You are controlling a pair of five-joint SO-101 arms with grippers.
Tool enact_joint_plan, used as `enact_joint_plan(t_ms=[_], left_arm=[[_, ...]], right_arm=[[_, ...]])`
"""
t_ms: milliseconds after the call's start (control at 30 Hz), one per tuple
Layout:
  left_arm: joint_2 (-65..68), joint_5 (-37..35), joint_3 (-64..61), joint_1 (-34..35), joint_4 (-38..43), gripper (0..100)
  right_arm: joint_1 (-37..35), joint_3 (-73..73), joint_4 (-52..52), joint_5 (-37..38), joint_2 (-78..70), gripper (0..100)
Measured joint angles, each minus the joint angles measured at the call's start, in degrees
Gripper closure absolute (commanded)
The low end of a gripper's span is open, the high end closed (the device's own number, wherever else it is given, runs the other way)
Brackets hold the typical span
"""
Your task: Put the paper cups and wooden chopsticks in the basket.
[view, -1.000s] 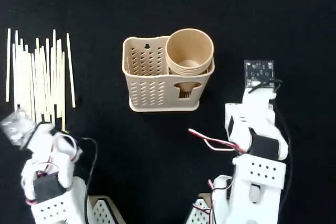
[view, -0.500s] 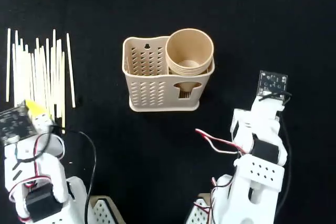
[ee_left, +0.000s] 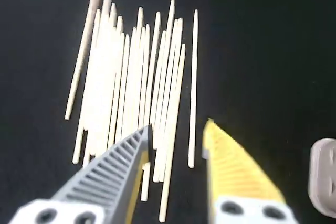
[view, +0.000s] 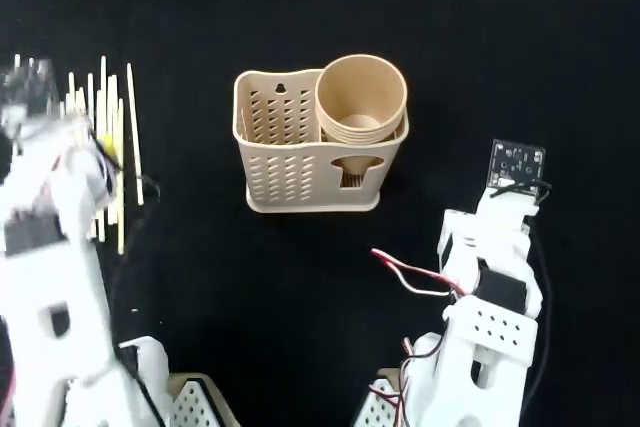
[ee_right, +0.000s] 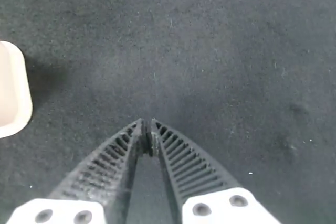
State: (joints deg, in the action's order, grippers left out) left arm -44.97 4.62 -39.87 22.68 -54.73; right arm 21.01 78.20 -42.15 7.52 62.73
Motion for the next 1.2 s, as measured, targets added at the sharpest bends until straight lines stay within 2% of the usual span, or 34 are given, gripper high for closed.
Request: enact_joint_plan(t_ms=[167, 400, 667, 933, 1200], left_arm=[[23.65, -0.53, 18.11, 0.0, -6.95, 75], [49.41, -0.7, 37.63, 0.0, -7.91, 75], [72.97, -0.79, 53.45, -3.6, -7.91, 75], [83.78, -7.56, 62.59, -4.22, -7.91, 76], [86.86, -8.26, 65.49, -4.4, -7.91, 95]], right_arm=[[0.0, 0.09, 0.0, 0.0, 0.0, 98.3], [0.0, 0.97, 0.09, 0.0, 0.0, 98.3], [0.0, 0.97, 0.09, 0.0, 0.0, 98.3], [0.0, 0.97, 0.09, 0.0, 0.0, 98.3], [0.0, 0.97, 0.09, 0.0, 0.0, 98.3]])
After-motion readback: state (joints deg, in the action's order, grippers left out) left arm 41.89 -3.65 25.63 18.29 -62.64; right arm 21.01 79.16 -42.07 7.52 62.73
